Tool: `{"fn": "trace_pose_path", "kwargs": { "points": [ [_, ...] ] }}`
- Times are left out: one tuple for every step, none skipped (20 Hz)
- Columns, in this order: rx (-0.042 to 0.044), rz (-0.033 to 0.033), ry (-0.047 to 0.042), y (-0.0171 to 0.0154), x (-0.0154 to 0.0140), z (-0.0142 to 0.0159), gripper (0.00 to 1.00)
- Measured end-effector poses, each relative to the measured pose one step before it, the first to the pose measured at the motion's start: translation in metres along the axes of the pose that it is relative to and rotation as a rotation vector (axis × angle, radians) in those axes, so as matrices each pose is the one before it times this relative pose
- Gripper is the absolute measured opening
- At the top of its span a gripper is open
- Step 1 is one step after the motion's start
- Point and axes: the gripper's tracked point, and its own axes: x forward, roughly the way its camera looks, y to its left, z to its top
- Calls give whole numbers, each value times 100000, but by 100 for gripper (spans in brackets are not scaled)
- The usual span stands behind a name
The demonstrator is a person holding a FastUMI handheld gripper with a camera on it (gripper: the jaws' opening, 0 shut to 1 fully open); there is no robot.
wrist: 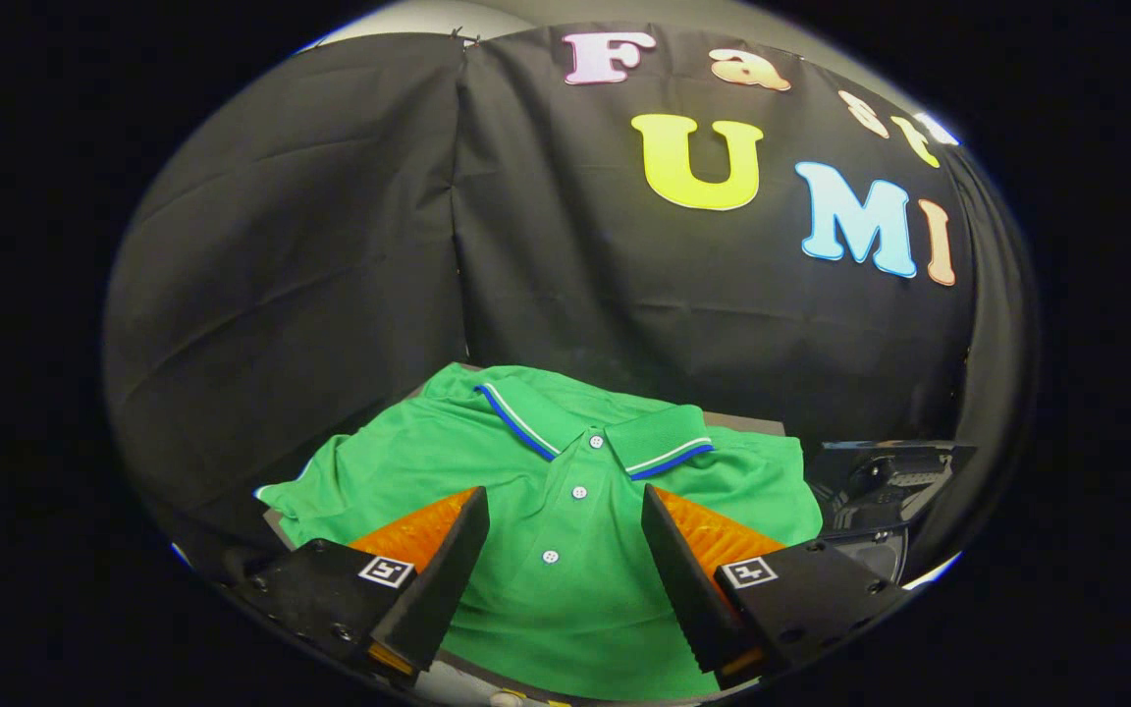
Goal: Put the clothes into the washing machine and then close the washing machine lid.
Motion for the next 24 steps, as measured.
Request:
{"fn": "trace_pose_path", "kwargs": {
  "points": [
    [382,544,2809,24,809,-290,98],
    [1126,905,3138,412,932,-531,97],
    [990,959,2932,308,601,-397,97],
    [644,-61,1972,145,520,-175,97],
    [-609,-370,1284,-50,614,109,97],
    [-1271,-141,2226,172,350,-584,97],
    [-1700,-620,1282,-44,142,-261,97],
    [-1193,-385,-1144,-22,75,266,97],
    [-187,1,551,-52,-238,-212,97],
    [-209,-198,-503,95,20,73,98],
    [-620,512,-363,-3,22,93,97],
    [-304,422,-224,168,135,18,96],
    [-203,276,-1851,135,320,377,85],
    [-808,-159,-39,311,139,-91,75],
    [-886,-818,-513,105,124,171,64],
    [-637,-367,973,108,-112,-294,54],
    [-171,166,515,42,-25,11,54],
    [687,138,-1746,-88,264,62,38],
    [4321,-198,-1933,-15,319,-65,23],
    [454,-499,-1609,-4,-630,134,8],
    [-1054,-576,-1486,-44,-204,97,8],
    [-895,-548,-214,16,-137,-47,2],
    [1931,-178,-789,111,-55,144,2],
    [2635,974,-3081,255,-153,570,1]
  ]
}}
